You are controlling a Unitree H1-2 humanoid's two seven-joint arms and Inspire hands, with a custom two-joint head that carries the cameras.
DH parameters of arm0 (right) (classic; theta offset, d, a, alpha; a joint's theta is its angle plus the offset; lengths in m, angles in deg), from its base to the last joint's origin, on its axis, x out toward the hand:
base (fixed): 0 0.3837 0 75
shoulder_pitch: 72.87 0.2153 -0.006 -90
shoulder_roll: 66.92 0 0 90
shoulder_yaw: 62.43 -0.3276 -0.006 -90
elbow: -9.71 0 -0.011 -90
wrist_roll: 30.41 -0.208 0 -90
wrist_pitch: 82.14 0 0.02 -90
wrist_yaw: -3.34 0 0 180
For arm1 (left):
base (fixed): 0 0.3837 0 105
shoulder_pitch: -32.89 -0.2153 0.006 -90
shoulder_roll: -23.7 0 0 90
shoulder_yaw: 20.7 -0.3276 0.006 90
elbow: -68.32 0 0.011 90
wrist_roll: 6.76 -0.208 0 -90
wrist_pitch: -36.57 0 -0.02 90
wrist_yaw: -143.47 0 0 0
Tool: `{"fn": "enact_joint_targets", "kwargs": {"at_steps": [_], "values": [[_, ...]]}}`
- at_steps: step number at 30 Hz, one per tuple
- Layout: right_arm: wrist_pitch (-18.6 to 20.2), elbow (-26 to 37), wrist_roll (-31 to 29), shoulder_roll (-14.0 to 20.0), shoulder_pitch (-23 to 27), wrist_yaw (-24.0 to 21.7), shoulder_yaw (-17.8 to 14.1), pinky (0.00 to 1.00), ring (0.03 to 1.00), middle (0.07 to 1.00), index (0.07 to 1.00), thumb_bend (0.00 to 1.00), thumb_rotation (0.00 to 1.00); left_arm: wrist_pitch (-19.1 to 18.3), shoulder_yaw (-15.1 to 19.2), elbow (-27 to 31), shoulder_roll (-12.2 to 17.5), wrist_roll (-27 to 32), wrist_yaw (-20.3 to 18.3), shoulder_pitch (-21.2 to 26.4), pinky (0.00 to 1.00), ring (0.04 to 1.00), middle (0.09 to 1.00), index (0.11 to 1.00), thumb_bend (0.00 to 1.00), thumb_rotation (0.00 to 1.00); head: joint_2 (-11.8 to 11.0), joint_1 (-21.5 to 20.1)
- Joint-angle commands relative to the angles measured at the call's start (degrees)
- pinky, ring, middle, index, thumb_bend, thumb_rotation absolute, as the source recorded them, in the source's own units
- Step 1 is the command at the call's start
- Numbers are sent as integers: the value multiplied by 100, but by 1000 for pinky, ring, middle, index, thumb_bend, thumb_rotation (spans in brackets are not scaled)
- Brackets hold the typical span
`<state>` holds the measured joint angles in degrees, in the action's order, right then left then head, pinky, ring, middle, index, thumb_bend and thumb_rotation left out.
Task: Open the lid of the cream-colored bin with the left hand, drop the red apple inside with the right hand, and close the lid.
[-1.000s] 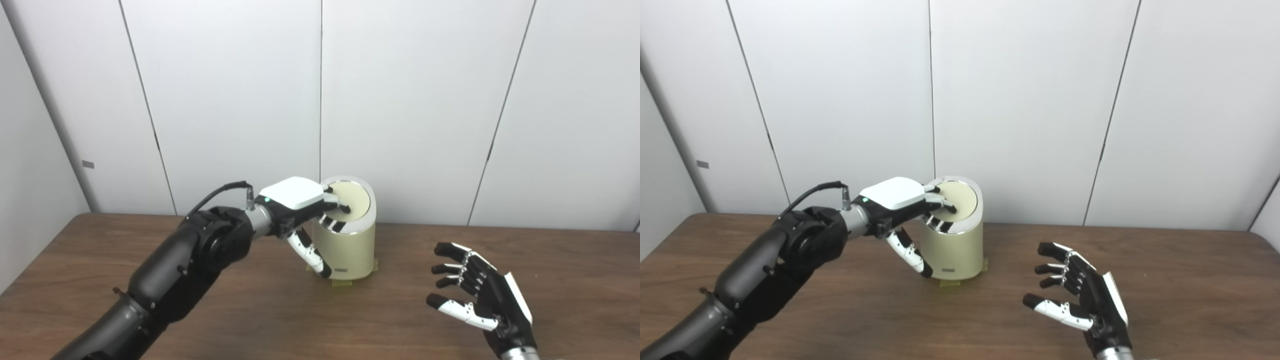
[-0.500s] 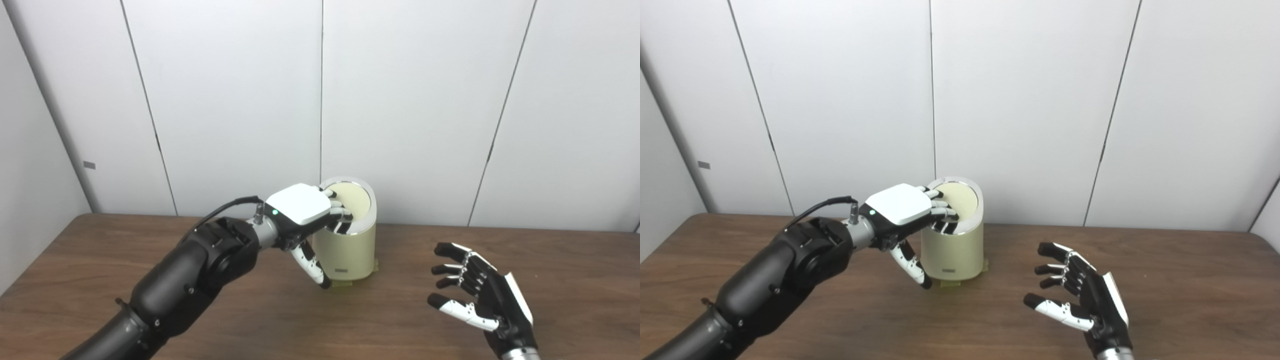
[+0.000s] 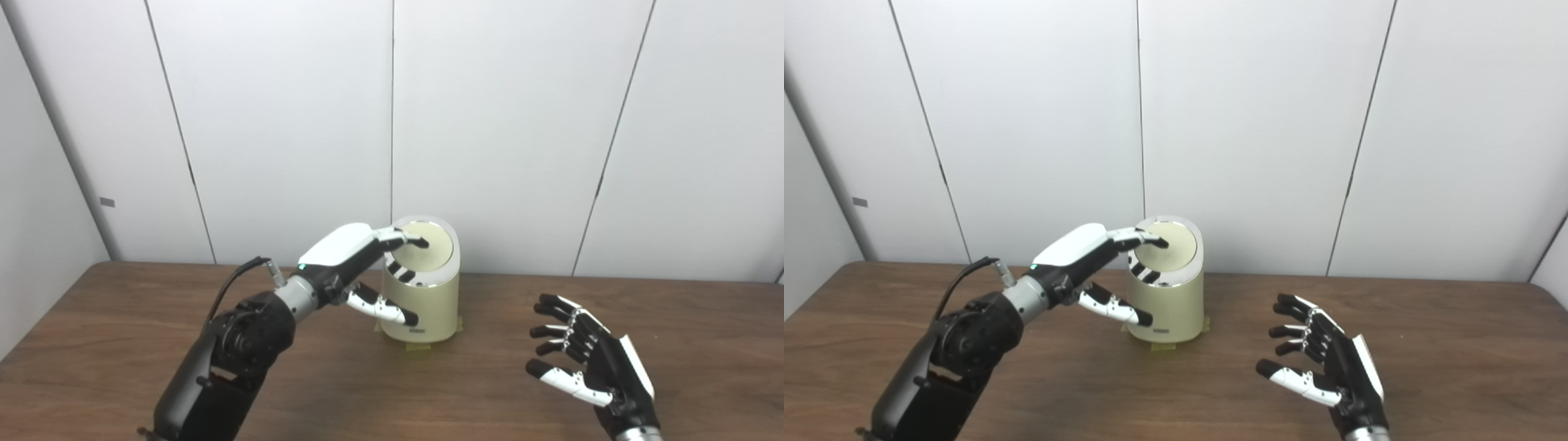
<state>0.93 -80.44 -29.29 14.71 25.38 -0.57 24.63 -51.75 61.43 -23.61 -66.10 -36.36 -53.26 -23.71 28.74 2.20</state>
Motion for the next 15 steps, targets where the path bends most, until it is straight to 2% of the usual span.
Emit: {"fn": "enact_joint_targets", "kwargs": {"at_steps": [1, 2, 4, 5, 6, 7, 9, 10, 13, 15], "values": [[-103, 155, -120, 29, 184, 24, -50, 519, 646, 779, 789, 808, 344, 317, 269, -10, -59, 15, 802, 70, 874, 922, 929, 873, 726, 242, 1, 4], [-101, 159, -136, 32, 180, 22, -53, 517, 645, 777, 786, 813, 349, 374, 390, -10, -150, 39, 1062, -88, 930, 936, 933, 885, 703, 227, 5, 6], [-100, 163, -136, 46, 175, 28, -57, 518, 646, 778, 787, 818, 353, 471, 596, -3, -328, 262, 1399, -361, 890, 933, 927, 893, 679, 206, 11, 9], [-99, 166, -123, 57, 171, 32, -59, 520, 647, 779, 787, 819, 362, 507, 703, 8, -429, 497, 1479, -503, 794, 901, 911, 879, 687, 182, 21, 21], [-98, 168, -113, 65, 168, 34, -61, 521, 647, 778, 786, 819, 365, 533, 761, 11, -488, 662, 1521, -585, 746, 886, 905, 874, 690, 169, 21, 21], [-99, 167, -122, 74, 168, 27, -66, 521, 647, 778, 785, 819, 366, 516, 847, 40, -560, 1027, 1446, -756, 722, 879, 901, 872, 691, 163, 26, 27], [-107, 159, -193, 77, 168, 0, -81, 513, 648, 777, 785, 826, 368, 425, 965, 97, -672, 1689, 1255, -1068, 705, 830, 882, 879, 722, 230, 20, 21], [-99, 164, -215, 75, 165, -5, -86, 511, 647, 777, 783, 829, 362, 411, 1006, 106, -720, 1996, 1171, -1198, 705, 806, 865, 874, 725, 232, 26, 19], [-62, 208, -219, 74, 150, -4, -78, 516, 649, 777, 778, 823, 343, 484, 1018, 63, -793, 2428, 1076, -1529, 653, 761, 829, 868, 735, 228, 50, -8], [-65, 226, -210, 78, 142, -3, -70, 518, 646, 771, 777, 822, 342, 523, 994, 51, -807, 2559, 1061, -1653, 618, 702, 763, 831, 744, 265, 51, -26]]}}
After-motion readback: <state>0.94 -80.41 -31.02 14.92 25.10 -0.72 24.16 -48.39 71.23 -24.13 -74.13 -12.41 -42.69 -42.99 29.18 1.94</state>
